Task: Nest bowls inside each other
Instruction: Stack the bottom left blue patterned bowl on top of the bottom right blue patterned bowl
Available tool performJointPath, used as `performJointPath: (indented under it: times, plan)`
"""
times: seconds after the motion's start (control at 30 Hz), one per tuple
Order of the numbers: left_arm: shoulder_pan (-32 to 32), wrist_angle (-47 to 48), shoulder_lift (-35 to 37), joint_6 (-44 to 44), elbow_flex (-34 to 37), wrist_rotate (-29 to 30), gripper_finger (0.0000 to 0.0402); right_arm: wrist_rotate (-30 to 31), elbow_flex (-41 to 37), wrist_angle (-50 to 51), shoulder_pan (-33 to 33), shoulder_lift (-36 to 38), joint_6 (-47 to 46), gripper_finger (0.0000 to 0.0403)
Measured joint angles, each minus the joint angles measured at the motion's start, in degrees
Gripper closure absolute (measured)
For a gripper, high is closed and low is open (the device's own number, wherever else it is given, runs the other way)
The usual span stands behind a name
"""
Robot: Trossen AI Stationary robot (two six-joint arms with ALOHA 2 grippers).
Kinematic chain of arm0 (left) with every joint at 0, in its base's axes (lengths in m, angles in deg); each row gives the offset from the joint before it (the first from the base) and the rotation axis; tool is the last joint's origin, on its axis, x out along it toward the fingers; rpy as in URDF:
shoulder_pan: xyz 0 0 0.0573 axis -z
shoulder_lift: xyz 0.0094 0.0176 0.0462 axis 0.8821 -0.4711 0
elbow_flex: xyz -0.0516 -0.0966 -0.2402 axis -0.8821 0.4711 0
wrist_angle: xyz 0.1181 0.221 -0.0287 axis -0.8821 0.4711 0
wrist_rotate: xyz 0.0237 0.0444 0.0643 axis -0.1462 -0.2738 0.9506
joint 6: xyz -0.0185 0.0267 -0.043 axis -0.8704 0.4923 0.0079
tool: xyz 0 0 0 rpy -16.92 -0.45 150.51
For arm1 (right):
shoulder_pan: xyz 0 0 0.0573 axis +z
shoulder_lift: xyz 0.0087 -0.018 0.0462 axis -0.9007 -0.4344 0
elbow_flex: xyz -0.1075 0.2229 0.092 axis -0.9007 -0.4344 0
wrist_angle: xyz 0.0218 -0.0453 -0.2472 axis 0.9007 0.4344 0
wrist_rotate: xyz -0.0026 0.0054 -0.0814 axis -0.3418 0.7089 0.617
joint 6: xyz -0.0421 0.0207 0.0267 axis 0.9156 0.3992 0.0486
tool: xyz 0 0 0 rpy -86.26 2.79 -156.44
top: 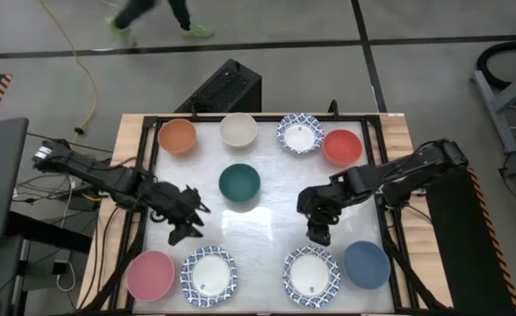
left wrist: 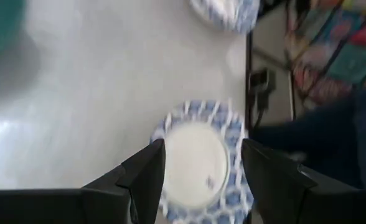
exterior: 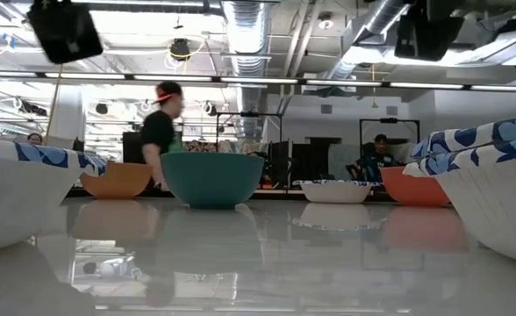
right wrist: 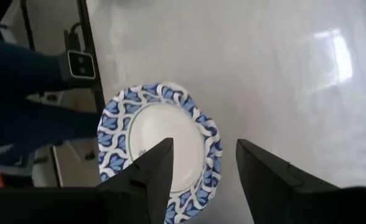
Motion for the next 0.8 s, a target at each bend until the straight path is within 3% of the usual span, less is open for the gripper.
performJointPath:
  times: [0.37,0.8]
  plan:
    - [2.5,0.4,-9.8,3.0,0.0,-2.5,0.0201,2.5,0.0,0.7,0.0,0.6,-0.4,0.0207]
    - [1.9,-1.9,-10.6,2.7,0.0,-4.0,0.0201,2.5,0.0,1.9,0.5,0.1,-0.4,0.0207]
